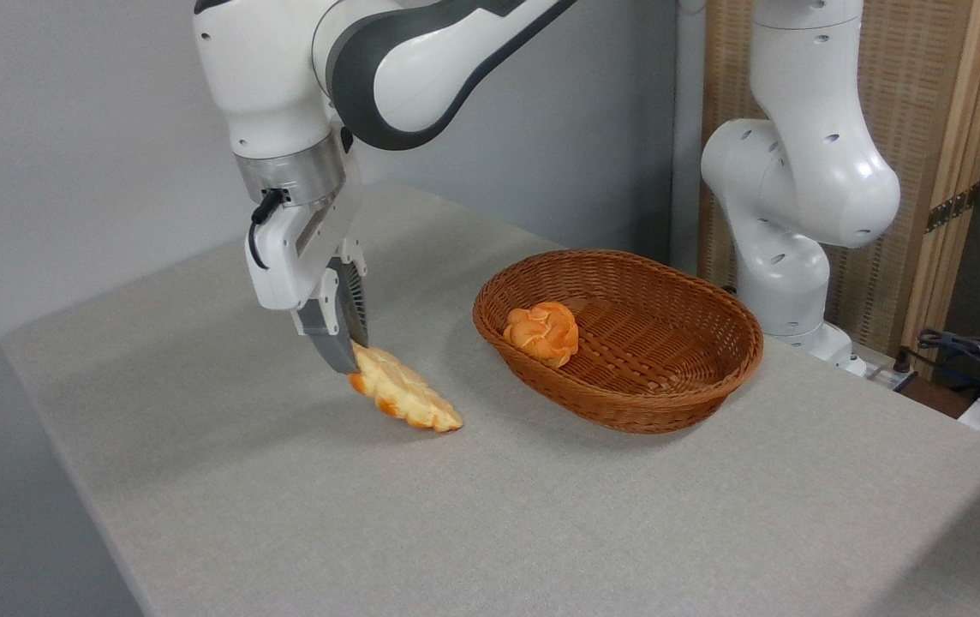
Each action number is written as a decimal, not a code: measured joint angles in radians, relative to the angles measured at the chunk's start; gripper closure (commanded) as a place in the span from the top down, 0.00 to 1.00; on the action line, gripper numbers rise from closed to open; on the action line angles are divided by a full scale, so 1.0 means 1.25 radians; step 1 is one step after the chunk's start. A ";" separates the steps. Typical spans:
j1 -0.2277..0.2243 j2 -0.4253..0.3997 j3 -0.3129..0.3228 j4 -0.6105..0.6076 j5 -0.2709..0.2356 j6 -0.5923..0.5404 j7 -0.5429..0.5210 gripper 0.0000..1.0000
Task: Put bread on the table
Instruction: 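Open the gripper to release the flat bread on the table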
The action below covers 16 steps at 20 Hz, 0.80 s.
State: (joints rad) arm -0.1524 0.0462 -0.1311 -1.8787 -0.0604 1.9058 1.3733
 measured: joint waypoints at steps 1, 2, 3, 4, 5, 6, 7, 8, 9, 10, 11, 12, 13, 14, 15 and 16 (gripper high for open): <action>0.000 0.001 0.000 0.000 0.000 0.011 0.000 1.00; 0.000 0.002 0.000 0.000 0.000 0.020 0.000 1.00; 0.000 0.002 0.000 0.000 0.000 0.026 0.000 1.00; 0.000 0.003 0.000 0.000 0.000 0.027 0.000 1.00; 0.000 0.004 0.000 0.000 0.000 0.027 0.000 1.00; 0.000 0.005 0.000 0.000 0.000 0.027 0.000 1.00; 0.000 0.006 0.000 0.000 0.000 0.027 0.000 1.00; 0.000 0.007 0.000 0.000 0.000 0.027 0.000 1.00; 0.000 0.008 0.000 0.000 0.000 0.027 0.000 1.00; 0.000 0.009 0.000 0.000 0.000 0.027 0.000 1.00; 0.000 0.009 0.000 0.000 0.000 0.027 0.000 1.00; 0.000 0.009 0.000 0.001 0.000 0.027 -0.001 1.00; 0.000 0.009 0.000 0.002 0.000 0.027 -0.004 1.00; 0.000 0.009 0.000 0.004 -0.001 0.027 -0.012 1.00; 0.001 0.006 0.001 0.006 -0.001 0.027 -0.029 1.00; 0.001 0.001 0.003 0.008 -0.001 0.027 -0.058 1.00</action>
State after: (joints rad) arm -0.1514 0.0476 -0.1279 -1.8687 -0.0615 1.9399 1.3010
